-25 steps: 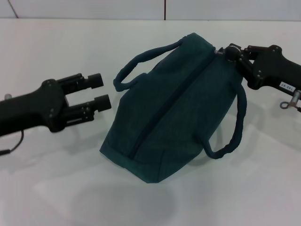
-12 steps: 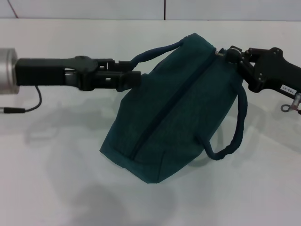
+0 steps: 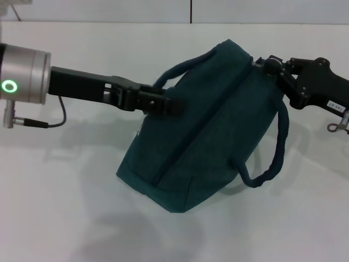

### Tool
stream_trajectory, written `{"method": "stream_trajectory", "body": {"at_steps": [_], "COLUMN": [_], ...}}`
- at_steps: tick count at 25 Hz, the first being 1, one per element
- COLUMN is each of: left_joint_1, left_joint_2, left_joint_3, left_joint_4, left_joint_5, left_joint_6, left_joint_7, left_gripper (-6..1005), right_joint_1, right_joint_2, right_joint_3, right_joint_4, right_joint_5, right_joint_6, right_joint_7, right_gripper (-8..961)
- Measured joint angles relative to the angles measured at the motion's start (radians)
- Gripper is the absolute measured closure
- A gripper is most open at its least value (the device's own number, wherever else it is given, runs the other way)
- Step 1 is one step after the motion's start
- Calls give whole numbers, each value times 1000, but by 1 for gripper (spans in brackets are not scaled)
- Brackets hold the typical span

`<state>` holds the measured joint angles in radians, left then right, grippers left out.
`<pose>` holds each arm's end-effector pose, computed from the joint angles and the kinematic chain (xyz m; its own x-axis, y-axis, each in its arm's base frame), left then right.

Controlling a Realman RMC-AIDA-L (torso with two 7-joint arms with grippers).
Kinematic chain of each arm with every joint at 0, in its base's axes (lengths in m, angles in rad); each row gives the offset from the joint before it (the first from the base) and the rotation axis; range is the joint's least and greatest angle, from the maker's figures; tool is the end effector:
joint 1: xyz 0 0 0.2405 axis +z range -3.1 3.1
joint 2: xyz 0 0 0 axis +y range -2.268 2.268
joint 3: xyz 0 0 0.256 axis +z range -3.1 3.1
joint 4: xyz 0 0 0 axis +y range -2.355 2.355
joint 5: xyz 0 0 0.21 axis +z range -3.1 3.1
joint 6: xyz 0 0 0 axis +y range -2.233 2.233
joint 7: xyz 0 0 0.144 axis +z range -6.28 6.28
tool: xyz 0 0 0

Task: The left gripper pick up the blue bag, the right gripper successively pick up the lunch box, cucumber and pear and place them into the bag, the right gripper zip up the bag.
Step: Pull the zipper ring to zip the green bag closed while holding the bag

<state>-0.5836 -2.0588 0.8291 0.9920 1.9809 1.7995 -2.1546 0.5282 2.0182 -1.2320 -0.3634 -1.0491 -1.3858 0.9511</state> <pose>-0.1930 0.3357 0.0396 0.6398 0.6824 0.3534 0.6652 -0.7221 0.1900 0.2355 0.3484 -0.0144 0.6407 -0.0588 -0.7655 -0.4410 -0.8444 -0.3042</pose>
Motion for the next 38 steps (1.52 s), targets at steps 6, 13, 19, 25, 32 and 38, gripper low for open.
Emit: {"method": "stream_trajectory", "body": {"at_steps": [6, 13, 19, 25, 32, 38], "left_joint_1": [-5, 13, 29, 41, 40, 44], "left_joint_2": [-3, -5, -7, -7, -1, 7], "left_joint_3": [11, 0, 1, 6, 7, 5], "left_joint_4": [1, -4, -15, -15, -15, -15], "left_joint_5": [19, 14, 12, 11, 10, -11], "left_joint_6": [-2, -5, -5, 5, 38, 45], "left_joint_7": [-30, 43, 78, 108, 127, 131], "left_gripper": [267, 453, 723, 800, 851, 872], "right_joint_1": [-5, -5, -5, -4, -5, -5], "right_joint_2": [-1, -1, -3, -4, -4, -5], "right_joint_3": [1, 8, 13, 33, 44, 50], "right_joint_4": [0, -2, -8, -9, -9, -5], "right_joint_5": [3, 3, 5, 6, 6, 5], "right_joint_6": [-9, -16, -2, 12, 13, 68], "right_joint_7": [0, 0, 0, 0, -13, -31], "right_gripper": [937, 937, 937, 937, 937, 936]}}
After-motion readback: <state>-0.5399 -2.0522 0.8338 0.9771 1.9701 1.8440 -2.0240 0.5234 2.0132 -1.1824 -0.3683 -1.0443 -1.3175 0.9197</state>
